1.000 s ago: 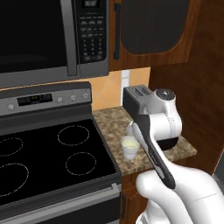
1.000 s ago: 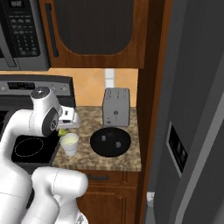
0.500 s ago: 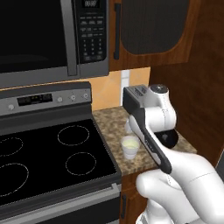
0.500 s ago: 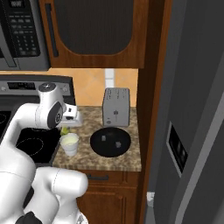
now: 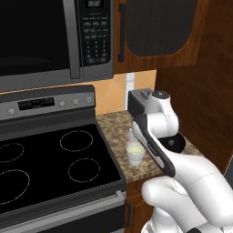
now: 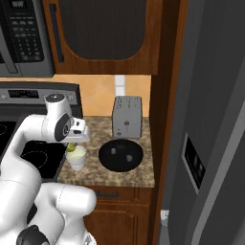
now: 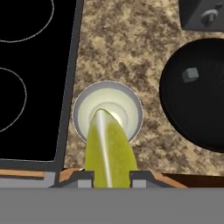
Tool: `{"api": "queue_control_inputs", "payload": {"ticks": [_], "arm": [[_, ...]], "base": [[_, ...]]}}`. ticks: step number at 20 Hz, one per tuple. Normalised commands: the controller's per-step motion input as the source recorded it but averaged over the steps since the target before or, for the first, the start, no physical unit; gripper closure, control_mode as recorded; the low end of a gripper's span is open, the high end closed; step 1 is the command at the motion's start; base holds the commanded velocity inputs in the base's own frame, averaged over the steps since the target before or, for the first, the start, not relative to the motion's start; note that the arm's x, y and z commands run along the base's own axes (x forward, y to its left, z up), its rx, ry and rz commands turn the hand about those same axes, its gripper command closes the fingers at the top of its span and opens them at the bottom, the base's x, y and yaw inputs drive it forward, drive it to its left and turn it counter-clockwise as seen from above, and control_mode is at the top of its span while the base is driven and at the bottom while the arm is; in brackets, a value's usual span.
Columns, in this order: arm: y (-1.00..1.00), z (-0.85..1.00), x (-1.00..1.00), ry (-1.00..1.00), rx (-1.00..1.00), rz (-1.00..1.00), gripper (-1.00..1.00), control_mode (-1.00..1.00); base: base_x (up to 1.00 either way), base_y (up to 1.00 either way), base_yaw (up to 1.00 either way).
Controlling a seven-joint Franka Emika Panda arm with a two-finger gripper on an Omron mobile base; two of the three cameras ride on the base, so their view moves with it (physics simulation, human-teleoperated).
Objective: Grab a lemon wedge from the fridge and one ice cube from the ice bowl, and put them in the glass of lemonade.
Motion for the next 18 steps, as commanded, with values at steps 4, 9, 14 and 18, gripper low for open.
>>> {"api": "queue_control_inputs", "payload": {"ticks": [4, 9, 14, 18], "arm": [[0.1, -0.17, 0.12, 0.01, 0.0, 0.0, 1.0, -1.0], [0.02, -0.11, 0.09, 0.0, 0.0, 0.0, 1.0, -1.0], [0.0, -0.12, 0.18, 0.0, 0.0, 0.0, 1.0, -1.0], [0.0, -0.06, 0.07, 0.0, 0.0, 0.0, 1.0, -1.0]], "base": [[0.0, 0.0, 0.0], [0.0, 0.0, 0.0], [0.0, 0.0, 0.0], [0.0, 0.0, 0.0]]}}
